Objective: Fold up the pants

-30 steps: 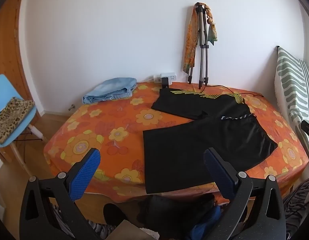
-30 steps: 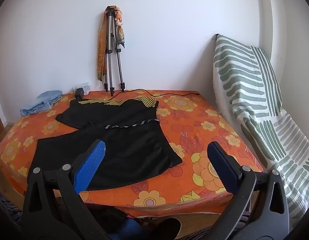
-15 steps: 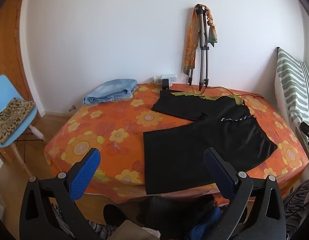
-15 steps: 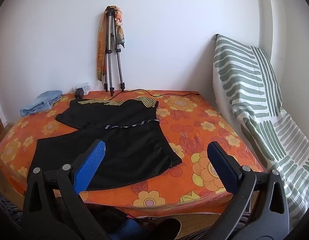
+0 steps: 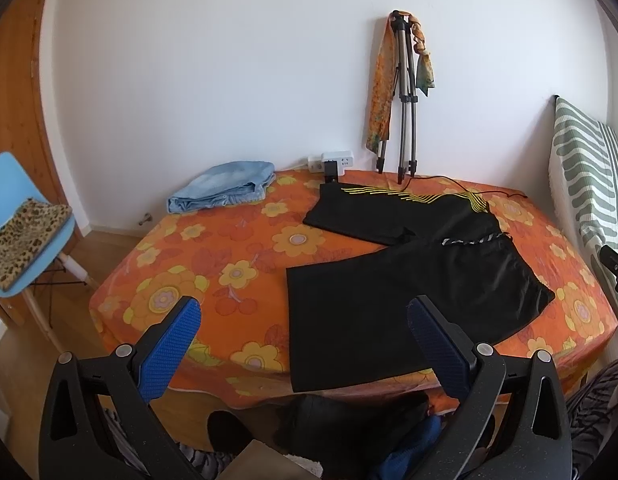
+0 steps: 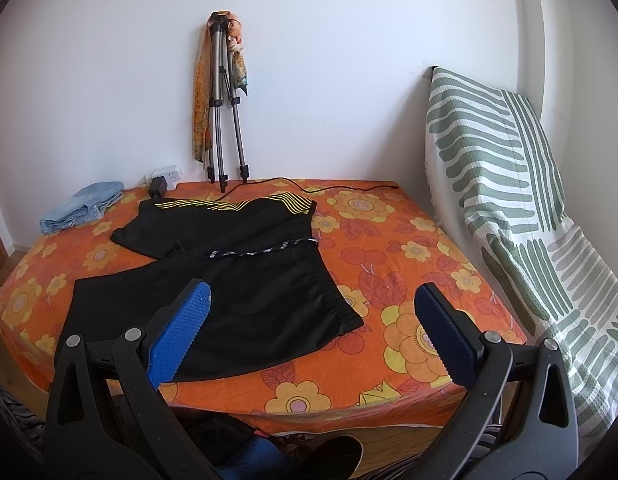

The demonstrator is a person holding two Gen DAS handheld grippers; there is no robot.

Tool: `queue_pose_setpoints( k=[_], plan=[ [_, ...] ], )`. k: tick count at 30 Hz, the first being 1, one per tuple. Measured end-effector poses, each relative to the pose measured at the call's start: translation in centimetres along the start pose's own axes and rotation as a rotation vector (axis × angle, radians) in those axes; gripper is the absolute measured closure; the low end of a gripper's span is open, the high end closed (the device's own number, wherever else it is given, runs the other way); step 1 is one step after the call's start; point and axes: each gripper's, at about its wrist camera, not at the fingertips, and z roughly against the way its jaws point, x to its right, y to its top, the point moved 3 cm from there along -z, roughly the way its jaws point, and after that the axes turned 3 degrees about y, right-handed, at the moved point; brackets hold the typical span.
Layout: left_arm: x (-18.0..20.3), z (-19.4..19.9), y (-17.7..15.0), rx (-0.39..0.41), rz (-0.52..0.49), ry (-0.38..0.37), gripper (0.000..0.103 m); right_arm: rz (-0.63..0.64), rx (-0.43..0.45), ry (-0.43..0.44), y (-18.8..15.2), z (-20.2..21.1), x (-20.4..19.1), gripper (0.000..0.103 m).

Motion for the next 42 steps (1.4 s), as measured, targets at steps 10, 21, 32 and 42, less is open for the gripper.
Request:
queue_pose_setpoints(
  k=[10,21,32,42],
  plan=[
    [0.07,-0.01,-0.19,0.002,-0.002,0.001,0.0,-0.003,-0.003,0.001,-0.31,0.06,0.22,0.0],
    [0.33,0.18,-0.22,0.01,-0.007,0.004,0.0,-0.006,-0.006,0.002,-0.09,-0.14,0.15,0.0],
    [0.35,0.08,-0.13,0.007,-0.008,0.008,0.0,-0.008,-0.009,0.002,-0.55,-0.54,0.25,0.0],
    [0.32,-0.02,-0.2,0.007,-0.009,0.002,0.0,-0.01,-0.013,0.003,-0.69,-0.71,0.29,0.0]
  ],
)
